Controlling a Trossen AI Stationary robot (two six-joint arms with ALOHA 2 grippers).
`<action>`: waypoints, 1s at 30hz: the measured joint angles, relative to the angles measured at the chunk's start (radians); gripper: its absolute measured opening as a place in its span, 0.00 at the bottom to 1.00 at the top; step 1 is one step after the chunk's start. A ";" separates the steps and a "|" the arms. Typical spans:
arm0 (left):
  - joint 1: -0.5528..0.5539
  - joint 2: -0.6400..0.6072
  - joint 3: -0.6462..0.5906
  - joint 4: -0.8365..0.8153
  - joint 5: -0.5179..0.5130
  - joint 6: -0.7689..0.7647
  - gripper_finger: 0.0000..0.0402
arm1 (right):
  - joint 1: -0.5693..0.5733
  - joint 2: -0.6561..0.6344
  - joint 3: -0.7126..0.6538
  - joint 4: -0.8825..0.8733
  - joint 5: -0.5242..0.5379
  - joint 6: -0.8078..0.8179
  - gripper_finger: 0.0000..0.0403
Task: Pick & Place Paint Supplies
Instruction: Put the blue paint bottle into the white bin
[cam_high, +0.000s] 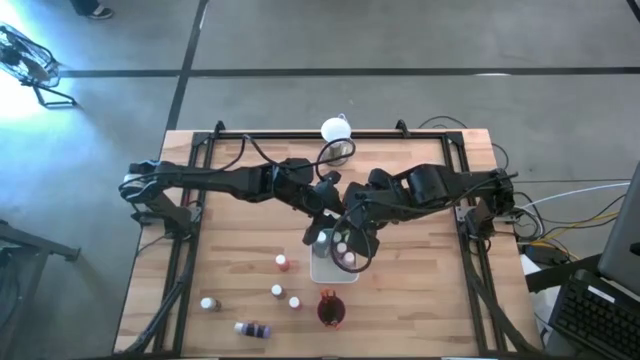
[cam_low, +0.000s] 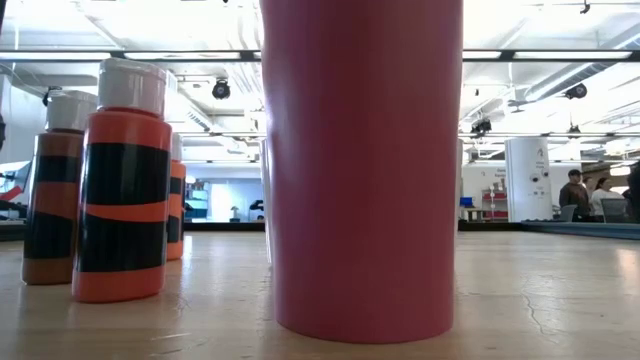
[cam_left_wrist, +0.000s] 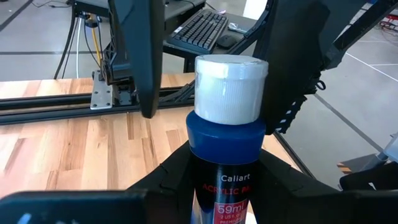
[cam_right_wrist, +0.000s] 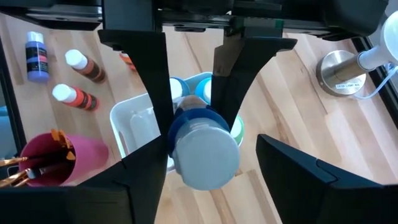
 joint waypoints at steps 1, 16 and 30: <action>0.000 0.000 0.000 0.000 0.000 0.000 0.30 | 0.000 0.000 0.000 0.001 -0.001 0.000 0.57; -0.001 0.000 0.000 -0.009 0.005 0.000 0.30 | -0.006 -0.005 0.002 0.028 -0.026 -0.019 0.61; 0.000 0.000 0.000 -0.023 0.001 0.000 0.30 | -0.018 -0.005 0.002 0.046 -0.061 -0.034 0.38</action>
